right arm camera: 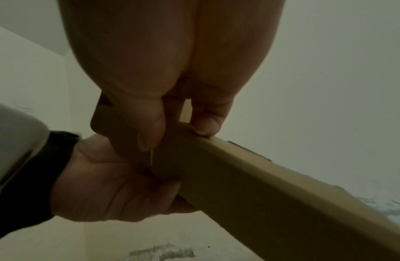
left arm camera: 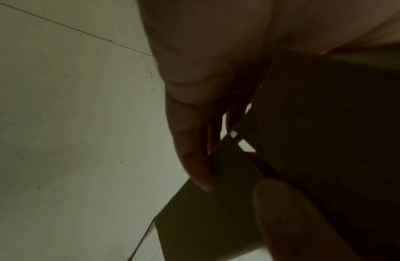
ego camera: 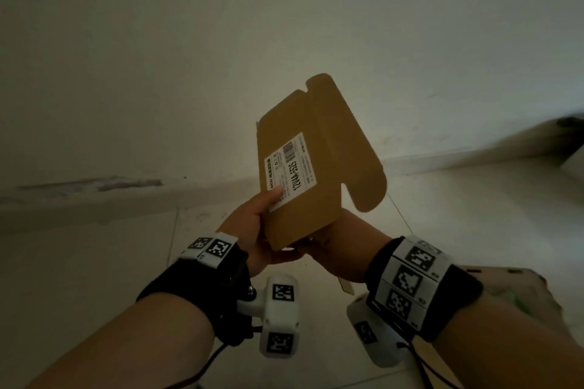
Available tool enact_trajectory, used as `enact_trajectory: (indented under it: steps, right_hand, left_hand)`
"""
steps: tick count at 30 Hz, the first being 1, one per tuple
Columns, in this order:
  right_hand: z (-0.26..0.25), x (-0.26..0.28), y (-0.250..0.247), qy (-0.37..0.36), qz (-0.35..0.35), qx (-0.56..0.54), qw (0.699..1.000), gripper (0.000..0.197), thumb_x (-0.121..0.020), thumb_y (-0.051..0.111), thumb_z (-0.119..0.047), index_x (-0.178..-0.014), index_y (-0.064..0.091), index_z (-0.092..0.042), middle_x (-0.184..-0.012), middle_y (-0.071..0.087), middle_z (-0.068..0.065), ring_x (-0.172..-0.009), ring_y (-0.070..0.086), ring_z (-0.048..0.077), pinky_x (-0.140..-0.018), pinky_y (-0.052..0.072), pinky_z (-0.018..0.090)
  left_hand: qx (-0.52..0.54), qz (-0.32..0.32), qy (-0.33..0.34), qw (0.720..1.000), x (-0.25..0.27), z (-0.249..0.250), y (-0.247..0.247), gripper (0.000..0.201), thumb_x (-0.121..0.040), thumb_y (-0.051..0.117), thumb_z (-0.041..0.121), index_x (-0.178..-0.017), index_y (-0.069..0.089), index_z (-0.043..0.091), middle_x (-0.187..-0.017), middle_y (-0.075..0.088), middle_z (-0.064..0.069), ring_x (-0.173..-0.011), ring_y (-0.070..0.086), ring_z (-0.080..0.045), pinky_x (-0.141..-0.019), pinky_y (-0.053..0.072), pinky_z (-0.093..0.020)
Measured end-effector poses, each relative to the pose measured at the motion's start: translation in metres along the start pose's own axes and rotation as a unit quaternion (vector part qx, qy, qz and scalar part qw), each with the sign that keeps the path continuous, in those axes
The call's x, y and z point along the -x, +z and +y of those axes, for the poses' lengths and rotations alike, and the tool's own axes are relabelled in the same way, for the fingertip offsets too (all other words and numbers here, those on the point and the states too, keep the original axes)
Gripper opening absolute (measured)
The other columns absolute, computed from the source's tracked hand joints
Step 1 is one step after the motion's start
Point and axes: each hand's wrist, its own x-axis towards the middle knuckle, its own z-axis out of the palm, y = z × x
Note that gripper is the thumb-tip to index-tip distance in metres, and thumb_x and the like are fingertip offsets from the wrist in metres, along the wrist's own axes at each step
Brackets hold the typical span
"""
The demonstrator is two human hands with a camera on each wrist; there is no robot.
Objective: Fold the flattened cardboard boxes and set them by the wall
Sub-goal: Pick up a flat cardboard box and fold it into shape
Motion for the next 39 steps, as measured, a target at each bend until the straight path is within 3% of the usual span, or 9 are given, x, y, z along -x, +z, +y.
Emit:
enact_trajectory:
  steps: [6,11,15,18,21,26,29,34,39]
  right_hand:
    - [0.003,-0.019,0.005,-0.073,-0.015,0.145,0.987,0.045,-0.072,0.072,-0.008,-0.115,0.068,-0.023,-0.133,0.059,0.009,-0.130,0.044,0.041,-0.104,0.032,0.055]
    - [-0.003,-0.014,-0.008,-0.064,0.015,0.224,0.972,0.055,-0.040,0.088,-0.044,-0.094,0.075,-0.036,-0.108,0.074,-0.002,-0.103,0.068,0.029,-0.084,0.046,0.038]
    - [-0.007,-0.014,-0.011,-0.046,-0.048,0.173,0.983,0.048,-0.076,0.069,-0.036,-0.123,0.060,-0.030,-0.145,0.047,0.001,-0.140,0.031,0.031,-0.108,0.031,0.048]
    - [0.002,-0.015,0.001,-0.041,-0.050,0.199,0.978,0.061,-0.083,0.059,-0.039,-0.139,0.040,-0.026,-0.155,0.027,0.002,-0.145,0.010,0.031,-0.115,0.018,0.049]
    - [0.003,-0.015,0.007,-0.046,-0.028,0.184,0.981,0.066,-0.072,0.067,-0.038,-0.132,0.050,-0.018,-0.141,0.048,0.007,-0.135,0.036,0.035,-0.108,0.033,0.046]
    - [0.007,-0.014,0.009,-0.015,-0.005,0.140,0.990,0.042,-0.083,0.057,-0.037,-0.123,0.051,-0.028,-0.126,0.055,-0.008,-0.120,0.042,0.017,-0.103,0.031,0.035]
    - [0.013,-0.015,0.013,0.030,-0.015,0.122,0.992,0.032,-0.084,0.054,-0.040,-0.114,0.054,-0.029,-0.120,0.057,-0.010,-0.117,0.042,0.015,-0.101,0.030,0.033]
    - [0.031,-0.015,0.020,0.182,0.086,0.061,0.978,0.030,-0.085,0.047,-0.051,-0.109,0.055,-0.035,-0.115,0.055,-0.013,-0.115,0.043,0.016,-0.101,0.032,0.035]
    - [0.042,-0.021,0.028,0.382,0.233,-0.148,0.882,0.060,-0.080,0.060,-0.050,-0.125,0.043,-0.013,-0.124,0.048,0.005,-0.115,0.046,0.022,-0.100,0.039,0.035]
  left_hand:
    - [0.035,-0.019,0.002,0.999,-0.011,-0.002,-0.002,0.068,-0.055,0.066,0.050,-0.117,0.062,0.024,-0.107,0.071,-0.012,-0.088,0.067,-0.032,-0.062,0.053,-0.044]
    - [0.030,-0.047,-0.015,0.998,-0.017,0.001,-0.006,0.068,-0.061,0.067,0.046,-0.124,0.061,0.021,-0.119,0.065,-0.013,-0.076,0.062,-0.030,-0.053,0.051,-0.039]
    - [0.038,0.006,0.018,0.999,-0.023,0.007,-0.007,0.070,-0.057,0.072,0.040,-0.121,0.063,0.014,-0.108,0.070,-0.013,-0.092,0.064,-0.031,-0.078,0.053,-0.043]
    - [0.075,0.017,0.046,0.996,-0.026,0.013,-0.010,0.047,-0.079,0.064,0.030,-0.122,0.061,0.012,-0.101,0.071,-0.009,-0.079,0.070,-0.024,-0.063,0.055,-0.037]
    - [0.091,0.023,0.056,0.994,-0.029,0.017,-0.013,0.038,-0.084,0.059,0.029,-0.121,0.061,0.017,-0.096,0.071,-0.008,-0.064,0.072,-0.022,-0.049,0.054,-0.034]
    - [0.110,0.108,0.076,0.985,-0.039,0.018,-0.020,0.026,-0.086,0.058,0.026,-0.108,0.066,0.015,-0.109,0.070,-0.014,-0.094,0.066,-0.034,-0.074,0.054,-0.054]
    - [0.124,0.143,0.094,0.977,-0.043,0.019,-0.025,0.012,-0.086,0.057,0.014,-0.092,0.068,0.013,-0.110,0.070,-0.015,-0.102,0.065,-0.033,-0.095,0.046,-0.057]
    - [0.087,0.164,0.110,0.976,-0.046,0.019,-0.030,0.011,-0.073,0.068,0.015,-0.083,0.071,0.018,-0.095,0.076,-0.010,-0.090,0.070,-0.030,-0.091,0.050,-0.053]
    - [0.137,0.157,0.144,0.967,-0.047,0.021,-0.024,0.041,-0.070,0.069,0.022,-0.111,0.064,0.013,-0.120,0.067,-0.015,-0.099,0.066,-0.028,-0.094,0.050,-0.050]
